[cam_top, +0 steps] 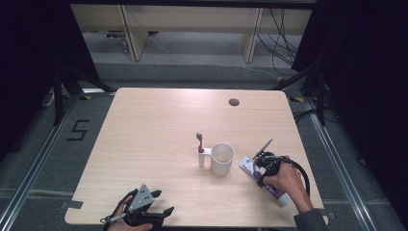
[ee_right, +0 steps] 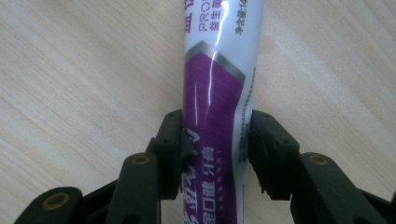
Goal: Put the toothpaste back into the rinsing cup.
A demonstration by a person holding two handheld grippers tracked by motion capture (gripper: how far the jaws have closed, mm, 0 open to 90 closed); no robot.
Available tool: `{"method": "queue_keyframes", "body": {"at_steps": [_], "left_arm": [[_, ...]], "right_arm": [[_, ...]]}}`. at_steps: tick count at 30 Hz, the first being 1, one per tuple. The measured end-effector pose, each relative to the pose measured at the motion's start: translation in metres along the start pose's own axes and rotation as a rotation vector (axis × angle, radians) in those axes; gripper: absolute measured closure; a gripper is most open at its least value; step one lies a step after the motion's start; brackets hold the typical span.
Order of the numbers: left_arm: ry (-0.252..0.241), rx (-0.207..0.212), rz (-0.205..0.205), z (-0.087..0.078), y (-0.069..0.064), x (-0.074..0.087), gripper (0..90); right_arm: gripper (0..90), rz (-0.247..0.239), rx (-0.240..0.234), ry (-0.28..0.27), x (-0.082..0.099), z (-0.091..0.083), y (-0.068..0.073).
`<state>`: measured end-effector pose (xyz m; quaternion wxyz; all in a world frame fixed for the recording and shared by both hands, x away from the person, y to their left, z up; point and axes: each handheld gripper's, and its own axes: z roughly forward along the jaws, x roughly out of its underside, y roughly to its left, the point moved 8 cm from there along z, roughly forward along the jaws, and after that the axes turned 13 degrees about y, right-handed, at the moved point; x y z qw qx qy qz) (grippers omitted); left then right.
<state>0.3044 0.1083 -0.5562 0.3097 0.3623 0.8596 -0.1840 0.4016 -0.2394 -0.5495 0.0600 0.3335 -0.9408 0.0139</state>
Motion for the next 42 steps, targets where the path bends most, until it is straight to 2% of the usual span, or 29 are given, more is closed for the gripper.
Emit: {"method": "queue_keyframes", "body": {"at_steps": [4,5,9,11,13,15,16,17,18,19,20,21,22,23,24,25,27,28,29,30,31,32,33,36,37,38,39,40,42], "left_arm": [[-0.017,0.004,-0.004,0.0,0.0,-0.001,27.9],[-0.009,0.002,-0.006,0.0,0.0,-0.001,27.9],[0.0,0.003,0.003,0.0,0.0,0.0,27.9],[-0.008,0.005,-0.002,0.0,-0.001,-0.001,27.9],[-0.016,0.007,-0.006,0.0,-0.001,-0.001,27.8],[-0.018,0.006,-0.007,0.0,-0.001,-0.002,27.9],[-0.007,0.004,-0.009,0.0,-0.001,-0.001,27.9],[0.014,-0.004,0.01,-0.001,0.0,0.001,27.9],[0.002,0.005,0.002,0.0,-0.001,0.0,27.9],[-0.002,0.007,0.004,0.0,-0.001,0.0,27.9],[-0.003,0.005,-0.001,0.0,-0.001,-0.001,27.9],[0.001,0.002,-0.007,0.0,-0.001,0.0,27.9],[-0.001,0.002,-0.004,0.0,-0.001,0.0,27.9],[0.002,0.002,-0.003,0.0,0.0,0.0,27.9],[0.006,0.001,0.003,0.0,0.0,0.001,27.9],[0.009,-0.001,0.006,-0.001,0.0,0.001,27.9],[0.022,-0.012,0.02,-0.001,0.002,0.002,27.9],[0.007,0.001,0.001,-0.001,-0.001,0.001,28.0],[0.017,-0.001,0.011,-0.001,0.0,0.001,28.0],[0.016,-0.001,0.011,-0.001,0.0,0.001,28.0],[0.008,-0.001,0.001,-0.001,0.0,0.001,28.0],[0.017,-0.011,0.018,-0.001,0.002,0.001,28.0],[-0.001,0.002,0.001,0.0,0.0,0.0,28.1],[-0.002,0.002,0.003,0.0,0.0,0.0,28.1],[-0.004,0.001,0.004,0.0,0.0,0.0,28.1],[-0.002,0.0,0.004,0.0,0.0,0.0,28.1],[0.021,-0.011,0.026,-0.001,0.002,0.001,28.2],[0.006,0.003,0.008,0.0,-0.001,0.0,28.4],[0.006,-0.006,0.016,-0.001,0.001,0.0,28.8]], "right_arm": [[59.2,0.019,-0.012,0.02,0.001,-0.001,0.001],[59.5,-0.004,-0.004,0.004,-0.001,0.0,-0.002],[60.1,0.022,-0.013,0.011,0.0,0.0,-0.001],[61.0,0.0,-0.006,0.004,-0.001,0.001,-0.003],[61.6,0.032,-0.007,0.015,0.0,0.0,-0.002],[62.1,0.036,-0.007,0.021,0.0,0.0,-0.002],[63.5,-0.009,-0.005,0.014,-0.001,0.001,-0.005],[64.1,0.014,-0.009,0.023,-0.001,0.001,-0.004],[65.0,0.018,-0.011,0.025,-0.001,0.001,-0.004],[66.3,-0.006,-0.003,0.019,-0.002,0.001,-0.007],[68.2,0.032,-0.01,0.042,-0.001,0.001,-0.005],[73.0,0.017,-0.003,0.03,-0.003,0.002,-0.007],[74.3,-0.045,-0.003,0.006,-0.005,0.001,-0.01],[74.5,0.006,-0.021,0.034,-0.002,0.001,-0.006],[74.8,0.016,-0.026,0.035,-0.002,0.001,-0.006],[75.0,-0.002,-0.029,0.038,-0.002,0.001,-0.007],[75.1,0.007,-0.025,0.044,-0.003,0.002,-0.006],[75.2,0.011,-0.021,0.053,-0.002,0.001,-0.006],[75.2,-0.009,-0.016,0.055,-0.003,0.001,-0.006],[75.2,0.005,-0.013,0.069,-0.003,0.001,-0.005],[75.3,-0.002,-0.016,0.072,-0.003,0.001,-0.004],[75.3,-0.031,-0.007,0.068,-0.004,0.002,-0.007],[75.4,-0.011,-0.012,0.085,-0.003,0.001,-0.005],[75.7,-0.018,-0.016,0.092,-0.005,0.001,-0.006],[75.7,-0.034,-0.017,0.086,-0.005,0.001,-0.006],[75.9,-0.025,-0.017,0.091,-0.005,0.001,-0.006],[76.0,-0.024,-0.013,0.089,-0.005,0.002,-0.007],[76.0,-0.028,-0.013,0.09,-0.004,0.001,-0.006],[76.1,-0.057,-0.01,0.079,-0.004,0.002,-0.009]]}}
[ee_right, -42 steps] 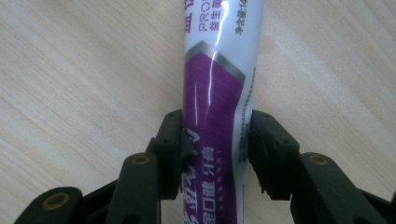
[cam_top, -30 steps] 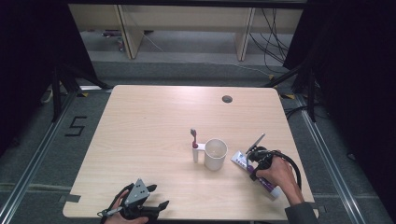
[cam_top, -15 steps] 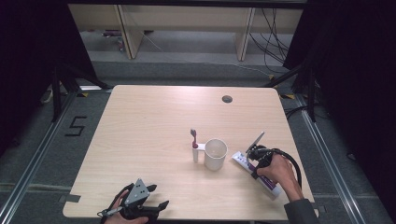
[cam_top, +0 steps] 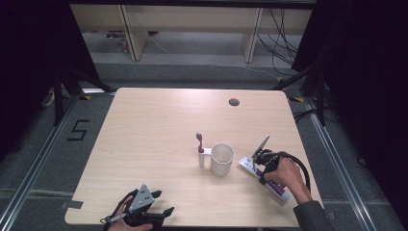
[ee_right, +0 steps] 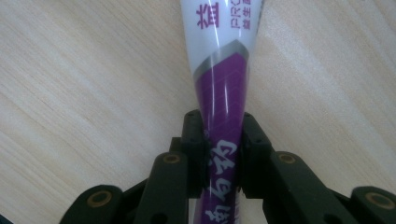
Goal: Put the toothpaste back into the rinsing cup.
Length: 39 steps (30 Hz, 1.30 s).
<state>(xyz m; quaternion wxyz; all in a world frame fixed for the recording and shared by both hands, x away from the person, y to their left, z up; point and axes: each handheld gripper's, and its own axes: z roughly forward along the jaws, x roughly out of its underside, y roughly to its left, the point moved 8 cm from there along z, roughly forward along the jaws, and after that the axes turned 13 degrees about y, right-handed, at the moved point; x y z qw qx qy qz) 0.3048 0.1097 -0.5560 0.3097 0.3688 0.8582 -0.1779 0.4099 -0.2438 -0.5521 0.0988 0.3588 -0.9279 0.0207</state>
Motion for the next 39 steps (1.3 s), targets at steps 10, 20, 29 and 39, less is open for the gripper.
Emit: {"method": "queue_keyframes", "body": {"at_steps": [10,20,29,39], "left_arm": [[0.008,0.001,0.001,-0.001,0.001,0.001,29.1],[-0.003,-0.009,-0.034,-0.002,0.004,0.0,28.5],[0.02,-0.025,-0.024,-0.001,0.007,0.002,24.7],[0.022,-0.015,-0.058,0.001,0.007,0.003,18.3]], "right_arm": [[76.7,-0.009,-0.019,-0.102,0.005,-0.007,0.002],[76.7,0.037,-0.019,-0.316,0.007,-0.044,-0.005],[76.7,0.064,-0.029,-0.509,-0.004,-0.079,-0.012],[76.6,0.041,-0.001,-0.613,-0.019,-0.1,-0.013]]}}
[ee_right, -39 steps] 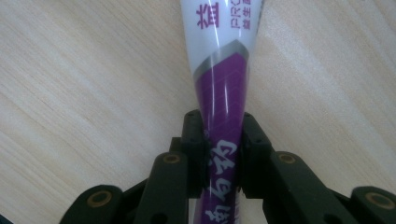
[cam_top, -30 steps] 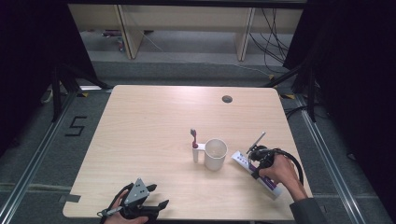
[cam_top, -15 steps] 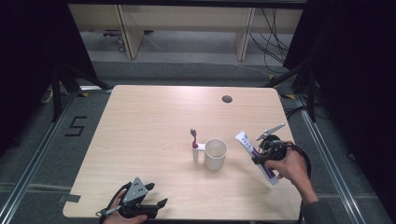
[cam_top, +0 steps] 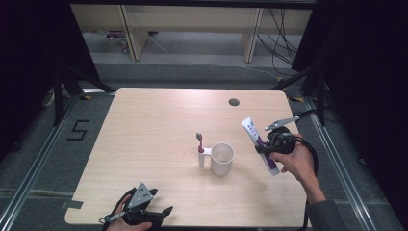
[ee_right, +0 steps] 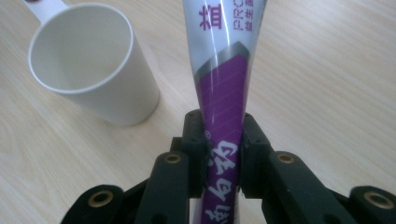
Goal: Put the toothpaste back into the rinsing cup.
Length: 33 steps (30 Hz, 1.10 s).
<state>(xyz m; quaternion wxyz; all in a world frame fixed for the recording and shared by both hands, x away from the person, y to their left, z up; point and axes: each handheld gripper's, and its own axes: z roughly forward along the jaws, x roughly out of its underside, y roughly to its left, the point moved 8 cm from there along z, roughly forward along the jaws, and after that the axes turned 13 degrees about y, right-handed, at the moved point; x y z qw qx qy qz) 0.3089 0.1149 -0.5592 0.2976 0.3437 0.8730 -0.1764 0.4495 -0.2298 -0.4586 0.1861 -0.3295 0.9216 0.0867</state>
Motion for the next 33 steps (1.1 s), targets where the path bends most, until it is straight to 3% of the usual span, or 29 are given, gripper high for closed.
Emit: {"method": "queue_keyframes", "body": {"at_steps": [3,4,6,8,10,14,15,17,20,21,23,26,29,30,32,33], "left_arm": [[0.003,-0.002,0.001,0.001,-0.001,0.001,18.3],[0.016,0.001,0.018,0.001,0.0,0.001,18.3],[0.019,-0.003,0.018,0.0,0.0,0.001,18.3],[0.021,-0.006,0.016,0.0,0.0,0.001,18.4],[0.012,-0.006,0.012,0.0,0.0,0.001,18.5],[-0.009,-0.005,-0.005,0.0,-0.001,-0.001,18.6],[-0.005,-0.003,0.0,0.0,-0.001,-0.001,18.6],[0.007,-0.009,0.004,-0.001,0.0,0.0,18.6],[0.011,-0.009,0.017,-0.001,0.0,0.001,18.6],[0.011,-0.009,0.018,-0.001,0.0,0.001,18.6],[-0.005,-0.009,-0.007,0.0,-0.001,-0.001,18.5],[0.011,-0.01,0.018,-0.002,0.0,0.001,18.6],[-0.005,-0.007,0.004,-0.001,0.0,-0.001,18.6],[-0.01,-0.005,0.005,-0.001,0.0,-0.001,18.6],[-0.007,-0.005,0.005,-0.001,0.0,-0.001,18.7],[-0.003,-0.008,0.003,-0.001,0.0,-0.001,18.8]], "right_arm": [[76.7,0.008,-0.003,-0.048,-0.007,-0.001,0.001],[76.7,0.029,-0.022,-0.029,-0.007,-0.005,0.004],[76.7,0.008,-0.01,-0.089,-0.015,-0.005,0.003],[76.7,-0.014,-0.009,-0.093,-0.016,-0.007,0.003],[76.7,0.02,-0.023,-0.152,-0.025,-0.012,0.006],[76.7,0.049,-0.041,-0.188,-0.035,-0.019,0.014],[76.6,0.015,-0.032,-0.213,-0.038,-0.021,0.013],[76.6,0.027,-0.065,-0.227,-0.043,-0.024,0.019],[76.6,-0.009,-0.05,-0.262,-0.05,-0.025,0.022],[76.7,0.017,-0.057,-0.267,-0.052,-0.026,0.026],[76.7,0.007,-0.06,-0.282,-0.056,-0.025,0.029],[76.7,0.01,-0.077,-0.277,-0.06,-0.025,0.035],[76.7,0.013,-0.092,-0.293,-0.066,-0.026,0.039],[76.7,-0.014,-0.083,-0.307,-0.069,-0.026,0.04],[76.7,-0.018,-0.092,-0.316,-0.073,-0.028,0.044],[76.7,0.0,-0.107,-0.321,-0.074,-0.029,0.047]]}}
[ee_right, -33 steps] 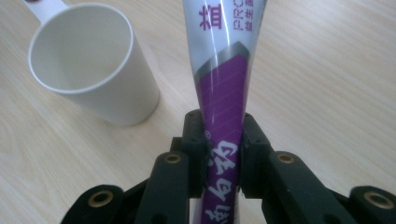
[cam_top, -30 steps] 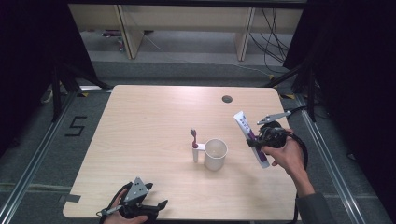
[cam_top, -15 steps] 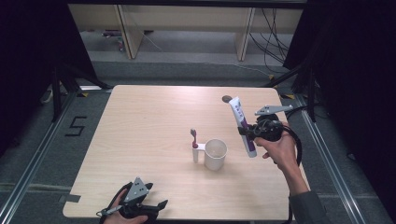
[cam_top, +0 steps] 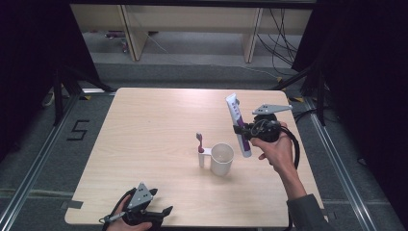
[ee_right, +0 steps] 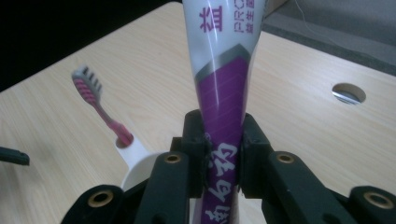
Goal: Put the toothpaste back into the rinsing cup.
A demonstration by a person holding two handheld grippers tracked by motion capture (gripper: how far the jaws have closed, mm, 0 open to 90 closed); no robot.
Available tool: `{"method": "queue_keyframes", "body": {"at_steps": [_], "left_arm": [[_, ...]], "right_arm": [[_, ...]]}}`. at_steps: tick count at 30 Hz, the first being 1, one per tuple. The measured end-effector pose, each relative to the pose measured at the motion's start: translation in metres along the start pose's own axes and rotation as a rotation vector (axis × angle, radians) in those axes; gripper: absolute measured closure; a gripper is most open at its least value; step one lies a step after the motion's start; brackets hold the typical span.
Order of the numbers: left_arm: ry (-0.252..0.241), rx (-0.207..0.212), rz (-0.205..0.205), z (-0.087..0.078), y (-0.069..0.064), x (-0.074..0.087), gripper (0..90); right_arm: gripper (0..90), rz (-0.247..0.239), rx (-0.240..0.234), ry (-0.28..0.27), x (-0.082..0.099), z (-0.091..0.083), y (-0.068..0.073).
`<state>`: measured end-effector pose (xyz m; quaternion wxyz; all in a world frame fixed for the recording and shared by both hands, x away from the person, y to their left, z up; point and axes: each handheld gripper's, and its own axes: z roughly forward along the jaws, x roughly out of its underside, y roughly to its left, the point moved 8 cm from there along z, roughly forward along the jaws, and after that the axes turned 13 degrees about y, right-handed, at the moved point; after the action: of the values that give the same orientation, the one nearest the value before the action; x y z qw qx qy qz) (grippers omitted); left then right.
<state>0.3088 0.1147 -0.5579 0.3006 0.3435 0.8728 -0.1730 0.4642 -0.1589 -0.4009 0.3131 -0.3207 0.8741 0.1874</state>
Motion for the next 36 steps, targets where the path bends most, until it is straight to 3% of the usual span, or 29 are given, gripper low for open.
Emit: {"method": "queue_keyframes", "body": {"at_steps": [2,3,4,6,7,8,10,12,13,14,15,17,18,21,22,23,26,28,29,30,32,33,36], "left_arm": [[0.018,-0.008,0.018,-0.001,0.001,0.001,18.8],[0.004,0.0,0.013,0.0,0.0,0.001,18.8],[0.0,0.004,0.005,0.0,-0.001,0.0,18.8],[-0.008,-0.001,0.007,-0.001,-0.001,-0.001,18.8],[-0.015,0.005,0.008,-0.001,-0.002,-0.002,18.8],[-0.005,-0.005,0.021,-0.001,0.0,-0.001,18.8],[-0.013,0.007,0.002,0.0,-0.002,-0.001,18.8],[-0.006,0.004,0.007,0.0,-0.001,-0.001,18.8],[-0.012,0.008,0.003,0.0,-0.002,-0.001,18.8],[-0.012,0.008,0.003,0.0,-0.002,-0.001,18.8],[0.014,-0.006,0.03,-0.001,0.0,0.001,18.9],[-0.019,0.008,0.003,-0.001,-0.002,-0.002,19.1],[-0.002,-0.007,0.02,-0.002,0.0,-0.001,19.1],[0.001,-0.006,0.021,-0.002,0.0,0.0,19.1],[-0.019,0.008,0.008,-0.001,-0.002,-0.002,19.1],[-0.01,0.003,0.01,-0.002,-0.002,-0.002,19.1],[-0.007,0.007,0.025,-0.001,-0.001,-0.001,19.1],[-0.015,0.005,0.007,-0.001,-0.002,-0.002,19.1],[-0.015,0.006,0.007,-0.001,-0.002,-0.002,19.1],[-0.009,0.005,0.021,-0.001,-0.001,-0.001,19.1],[0.003,0.002,0.029,-0.002,-0.001,0.0,19.1],[0.0,-0.001,0.028,-0.003,-0.001,-0.001,19.2],[-0.006,0.005,0.026,-0.002,-0.001,-0.001,19.2]], "right_arm": [[76.7,-0.017,-0.005,-0.017,-0.004,0.0,0.002],[76.7,0.008,-0.012,-0.013,-0.005,0.0,0.006],[76.7,-0.031,-0.007,-0.028,-0.008,0.001,0.005],[76.7,-0.032,0.001,-0.033,-0.01,0.002,0.007],[76.7,-0.001,-0.01,-0.036,-0.011,0.003,0.01],[76.7,-0.032,0.002,-0.047,-0.013,0.004,0.008],[76.7,-0.03,-0.011,-0.045,-0.014,0.004,0.012],[76.7,-0.022,-0.025,-0.052,-0.016,0.006,0.015],[76.7,-0.041,-0.009,-0.067,-0.019,0.008,0.014],[76.7,-0.03,-0.022,-0.05,-0.018,0.008,0.017],[76.7,-0.04,-0.024,-0.053,-0.019,0.01,0.018],[76.7,-0.044,-0.032,-0.059,-0.02,0.012,0.02],[76.7,-0.043,-0.02,-0.074,-0.021,0.014,0.02],[76.6,-0.033,-0.044,-0.065,-0.02,0.018,0.024],[76.6,-0.058,-0.028,-0.075,-0.021,0.02,0.022],[76.7,-0.032,-0.04,-0.07,-0.019,0.021,0.025],[76.6,-0.031,-0.052,-0.069,-0.017,0.027,0.026],[76.6,-0.052,-0.035,-0.075,-0.016,0.03,0.023],[76.6,-0.032,-0.051,-0.08,-0.015,0.032,0.026],[76.6,-0.045,-0.034,-0.091,-0.015,0.034,0.024],[76.6,-0.033,-0.062,-0.078,-0.013,0.037,0.027],[76.6,-0.032,-0.052,-0.071,-0.012,0.037,0.027],[76.6,-0.059,-0.056,-0.092,-0.012,0.041,0.027]]}}
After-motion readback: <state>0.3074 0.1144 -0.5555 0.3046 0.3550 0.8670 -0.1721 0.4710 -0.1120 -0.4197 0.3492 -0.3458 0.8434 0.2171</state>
